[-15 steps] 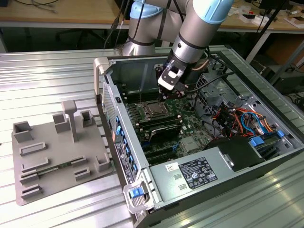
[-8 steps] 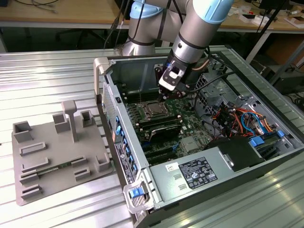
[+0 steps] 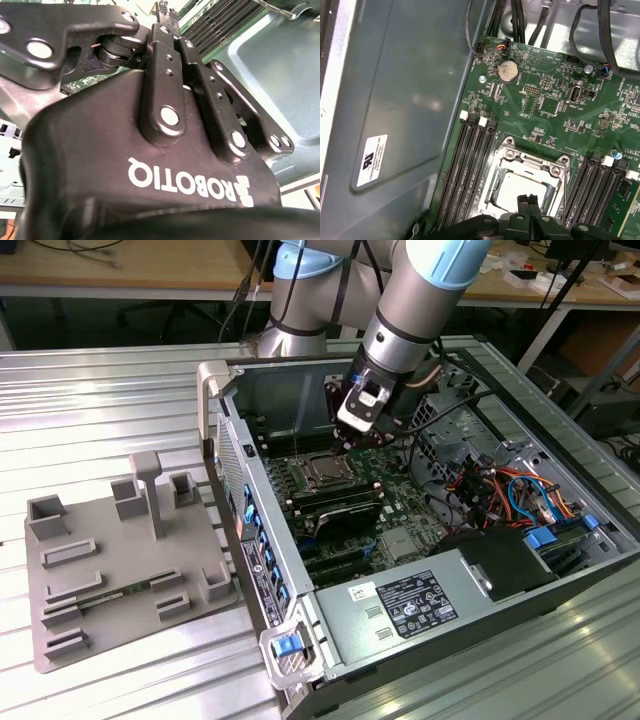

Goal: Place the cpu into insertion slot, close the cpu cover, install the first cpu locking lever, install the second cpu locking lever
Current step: 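Install the first cpu locking lever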

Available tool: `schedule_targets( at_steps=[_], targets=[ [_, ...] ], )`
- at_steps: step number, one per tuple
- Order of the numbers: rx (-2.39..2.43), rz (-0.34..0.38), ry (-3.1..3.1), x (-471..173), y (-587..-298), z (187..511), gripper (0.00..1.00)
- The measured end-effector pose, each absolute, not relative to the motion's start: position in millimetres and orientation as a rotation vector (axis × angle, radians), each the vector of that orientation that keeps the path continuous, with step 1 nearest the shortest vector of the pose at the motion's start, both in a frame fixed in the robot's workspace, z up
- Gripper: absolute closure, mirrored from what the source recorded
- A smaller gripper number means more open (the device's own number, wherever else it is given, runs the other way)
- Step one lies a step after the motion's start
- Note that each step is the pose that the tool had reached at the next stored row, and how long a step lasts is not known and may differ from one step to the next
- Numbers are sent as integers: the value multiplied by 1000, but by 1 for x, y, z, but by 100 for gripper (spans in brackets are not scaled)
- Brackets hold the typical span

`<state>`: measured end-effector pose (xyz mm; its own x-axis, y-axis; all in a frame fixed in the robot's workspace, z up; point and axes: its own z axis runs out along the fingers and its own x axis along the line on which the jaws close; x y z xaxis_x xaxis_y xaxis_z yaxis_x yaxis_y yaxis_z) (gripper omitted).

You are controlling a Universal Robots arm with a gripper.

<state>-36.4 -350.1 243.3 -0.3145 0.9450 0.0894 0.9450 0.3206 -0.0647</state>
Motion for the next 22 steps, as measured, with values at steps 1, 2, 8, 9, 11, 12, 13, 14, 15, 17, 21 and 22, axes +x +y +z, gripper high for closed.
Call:
schedule_targets(
  at_steps=[1, 2, 8, 9, 11, 12, 13, 14, 15, 17, 21, 22],
  targets=[
    [-1764, 1, -2465, -36, -350, 243, 89],
    [-1755, 2, -2471, -36, -350, 243, 89],
    [-1637, 9, -2551, -36, -350, 243, 89],
    [-1619, 11, -2563, -36, -350, 243, 89],
    [-1608, 11, -2569, -36, -350, 243, 89],
    [-1601, 12, -2574, -36, -350, 243, 89],
    [-1593, 12, -2579, -36, -350, 243, 89],
    [-1588, 13, -2582, -36, -350, 243, 89],
    [-1584, 13, -2584, -36, -350, 243, 89],
    [-1576, 13, -2589, -36, -350, 243, 89],
    [-1561, 14, -2599, -36, -350, 243, 89],
    [-1557, 15, -2601, -36, -350, 243, 89]
  ],
)
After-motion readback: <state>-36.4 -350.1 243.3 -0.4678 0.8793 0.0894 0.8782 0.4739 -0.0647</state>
